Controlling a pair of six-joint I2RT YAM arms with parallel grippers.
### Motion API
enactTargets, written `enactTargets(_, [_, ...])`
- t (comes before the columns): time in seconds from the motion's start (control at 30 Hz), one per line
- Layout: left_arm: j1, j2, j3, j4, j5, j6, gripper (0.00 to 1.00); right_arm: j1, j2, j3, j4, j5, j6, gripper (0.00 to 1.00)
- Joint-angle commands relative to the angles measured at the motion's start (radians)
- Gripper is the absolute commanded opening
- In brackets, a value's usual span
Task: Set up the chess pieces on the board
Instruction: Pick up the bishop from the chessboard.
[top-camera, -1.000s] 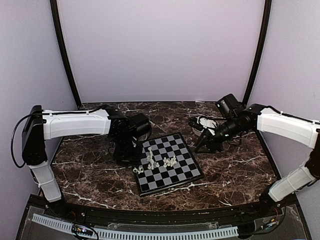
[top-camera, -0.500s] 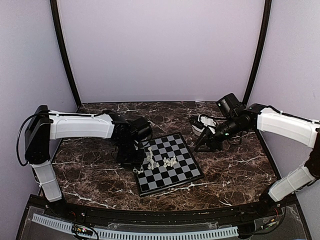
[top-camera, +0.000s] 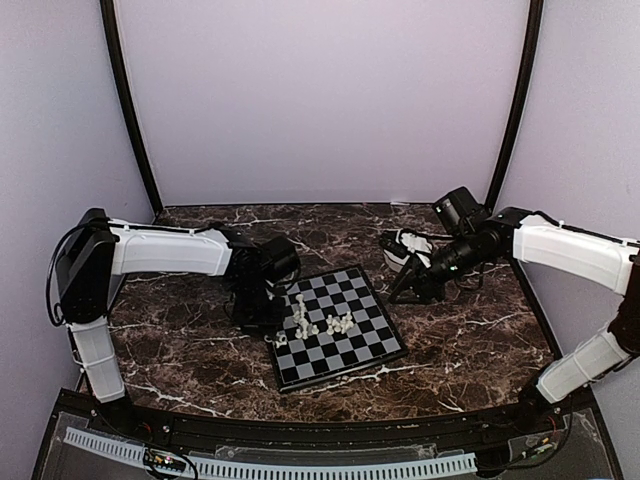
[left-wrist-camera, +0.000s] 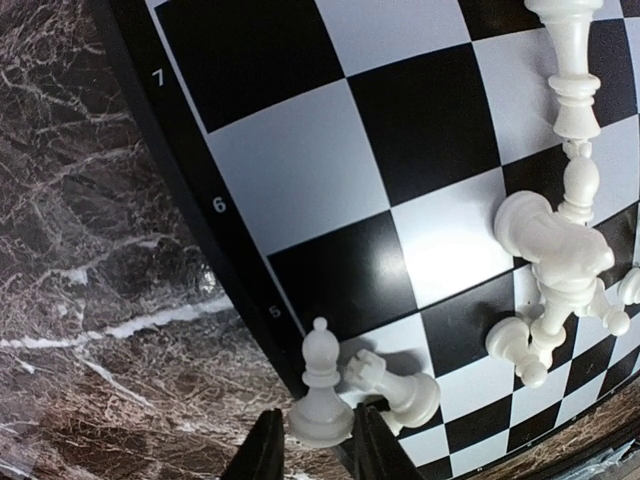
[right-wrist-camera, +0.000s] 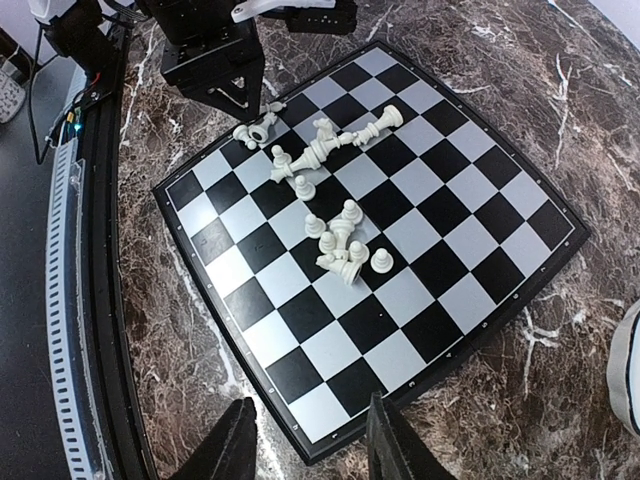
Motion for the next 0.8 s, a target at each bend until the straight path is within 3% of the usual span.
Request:
enactTargets(0.0, [0.005, 0.014, -0.009, 0.01, 0.024, 0.018, 0.26, -0.007, 0.015, 0.004, 0.01, -0.02, -0.001, 0.39])
enactTargets(0.5, [0.007, 0.048, 0.003, 0.006, 0.012, 0.051, 0.27, -0.007, 0.014, -0.007, 0.02, -0.025, 0.003, 0.39])
enactTargets(0.77, [0.009, 0.059, 0.026, 0.006, -0.017, 0.074, 0.22, -0.008, 0.016, -0.01, 0.022, -0.023, 0.004, 0.4])
